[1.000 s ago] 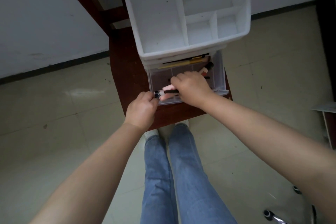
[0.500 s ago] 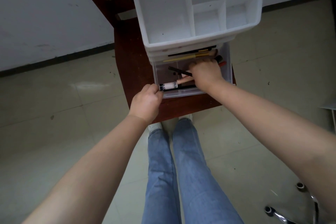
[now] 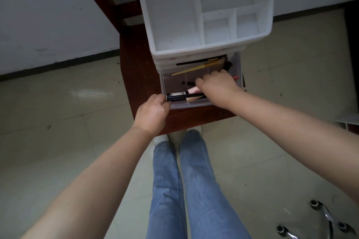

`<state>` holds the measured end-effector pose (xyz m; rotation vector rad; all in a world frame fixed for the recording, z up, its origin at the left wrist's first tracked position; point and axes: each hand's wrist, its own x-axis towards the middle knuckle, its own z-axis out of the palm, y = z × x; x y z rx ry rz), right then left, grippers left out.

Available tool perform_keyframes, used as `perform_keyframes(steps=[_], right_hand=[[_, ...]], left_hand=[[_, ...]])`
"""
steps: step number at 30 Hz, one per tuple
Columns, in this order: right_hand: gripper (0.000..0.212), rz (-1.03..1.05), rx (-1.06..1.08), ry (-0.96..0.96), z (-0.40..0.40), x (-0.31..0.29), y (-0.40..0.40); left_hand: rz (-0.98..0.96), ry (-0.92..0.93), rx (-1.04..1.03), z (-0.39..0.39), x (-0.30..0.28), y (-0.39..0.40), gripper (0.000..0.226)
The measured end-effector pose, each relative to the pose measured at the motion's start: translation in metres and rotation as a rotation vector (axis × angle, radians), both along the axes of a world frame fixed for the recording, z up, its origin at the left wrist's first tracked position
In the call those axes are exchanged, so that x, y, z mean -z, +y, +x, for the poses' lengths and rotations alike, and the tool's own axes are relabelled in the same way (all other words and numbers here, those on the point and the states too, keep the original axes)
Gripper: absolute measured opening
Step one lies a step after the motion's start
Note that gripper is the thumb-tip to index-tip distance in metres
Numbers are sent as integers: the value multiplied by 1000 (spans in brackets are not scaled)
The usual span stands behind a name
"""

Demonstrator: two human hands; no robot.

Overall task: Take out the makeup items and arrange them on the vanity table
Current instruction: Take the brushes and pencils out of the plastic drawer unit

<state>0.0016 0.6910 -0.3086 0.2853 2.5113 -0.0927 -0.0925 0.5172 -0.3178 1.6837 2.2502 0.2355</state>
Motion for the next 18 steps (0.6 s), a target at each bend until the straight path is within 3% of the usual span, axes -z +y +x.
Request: perform_keyframes(steps=[6, 13, 16, 18], right_hand=[[28, 96, 97, -90, 20, 0, 32], [28, 182, -47, -113, 10, 18, 31], [29, 78, 12, -58, 5, 19, 29], [29, -50, 203, 15, 2, 19, 24]], left_hand=[[-1, 8, 6, 1, -1, 1, 31], [-8, 14, 22, -1, -1, 2, 30], [-3, 7, 26, -1, -2, 2, 30], [-4, 11, 26, -2, -3, 2, 29]])
